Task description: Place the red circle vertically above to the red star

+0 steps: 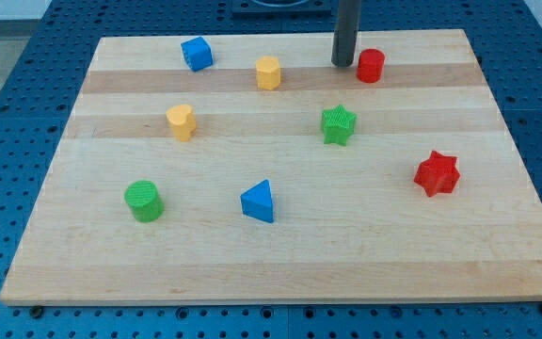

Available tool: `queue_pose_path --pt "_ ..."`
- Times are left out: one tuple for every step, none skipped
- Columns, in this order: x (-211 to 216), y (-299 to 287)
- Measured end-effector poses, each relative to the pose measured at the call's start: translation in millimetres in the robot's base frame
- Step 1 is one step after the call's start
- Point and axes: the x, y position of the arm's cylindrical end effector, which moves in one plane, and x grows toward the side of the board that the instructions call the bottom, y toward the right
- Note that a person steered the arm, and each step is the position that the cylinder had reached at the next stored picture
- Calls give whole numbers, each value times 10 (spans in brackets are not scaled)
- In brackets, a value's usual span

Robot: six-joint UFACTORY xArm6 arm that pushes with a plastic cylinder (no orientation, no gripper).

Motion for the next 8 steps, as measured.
queue_pose_path --pt "-196 75" --pt "-232 104" --pt "-166 -22" --pt "-153 -137" --pt "134 -41" --pt "274 121" --pt "274 254" --pt "105 259"
